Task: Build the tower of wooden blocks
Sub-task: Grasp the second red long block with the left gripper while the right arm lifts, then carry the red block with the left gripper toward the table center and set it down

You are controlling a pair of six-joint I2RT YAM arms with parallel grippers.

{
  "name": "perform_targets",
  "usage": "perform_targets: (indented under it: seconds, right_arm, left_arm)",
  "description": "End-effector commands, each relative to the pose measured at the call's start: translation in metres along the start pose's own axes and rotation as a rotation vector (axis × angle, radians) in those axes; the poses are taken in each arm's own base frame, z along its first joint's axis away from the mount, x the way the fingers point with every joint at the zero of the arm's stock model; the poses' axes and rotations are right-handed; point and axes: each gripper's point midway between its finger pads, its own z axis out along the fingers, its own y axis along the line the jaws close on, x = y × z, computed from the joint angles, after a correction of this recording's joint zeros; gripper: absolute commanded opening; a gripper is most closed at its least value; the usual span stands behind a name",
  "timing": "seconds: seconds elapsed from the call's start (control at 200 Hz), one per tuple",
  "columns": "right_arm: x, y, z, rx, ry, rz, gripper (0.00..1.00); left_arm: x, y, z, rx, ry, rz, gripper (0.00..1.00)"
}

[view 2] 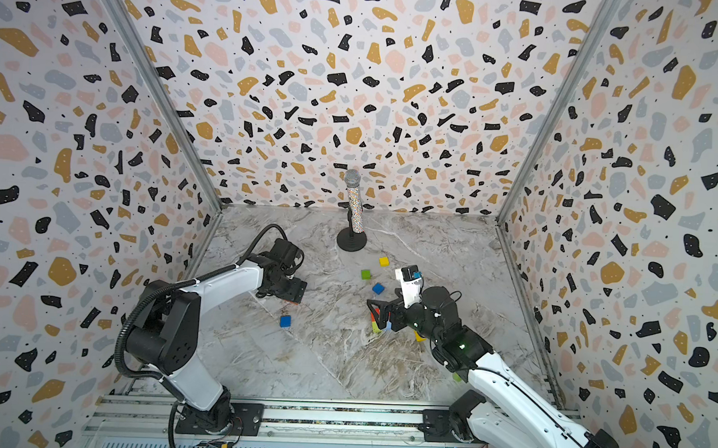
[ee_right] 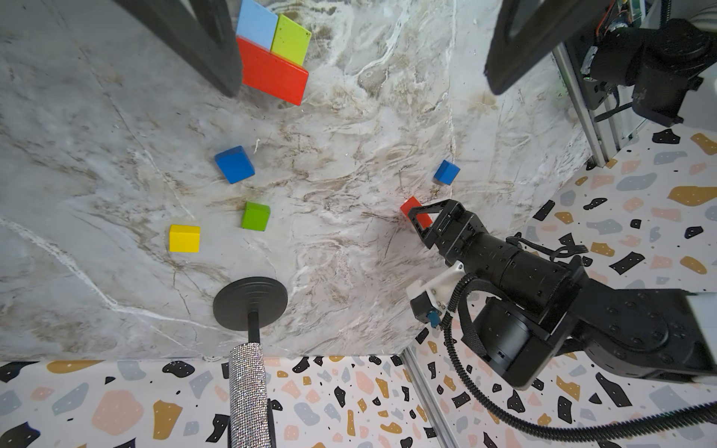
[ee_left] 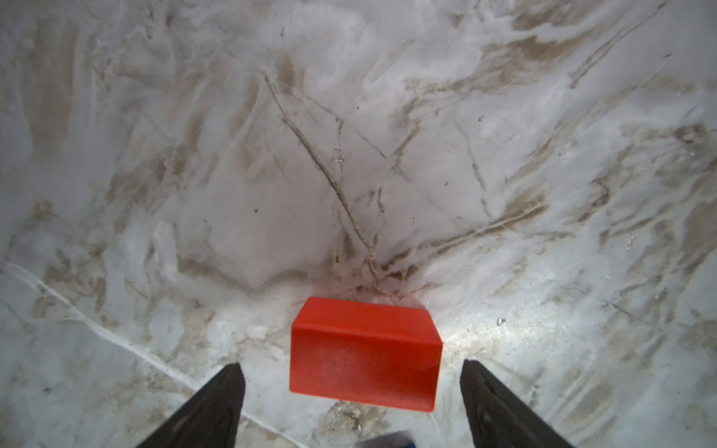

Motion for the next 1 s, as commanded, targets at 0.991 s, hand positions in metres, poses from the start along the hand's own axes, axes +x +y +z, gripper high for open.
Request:
perform_targets:
  seconds: [0.991]
  right_arm:
    - [0.000, -0.002, 0.002, -0.001, -0.005, 0.009, 0.99]
  left_arm:
    - [0.005, -0.030, 0.007, 0.097, -0.039, -0.232, 0.51]
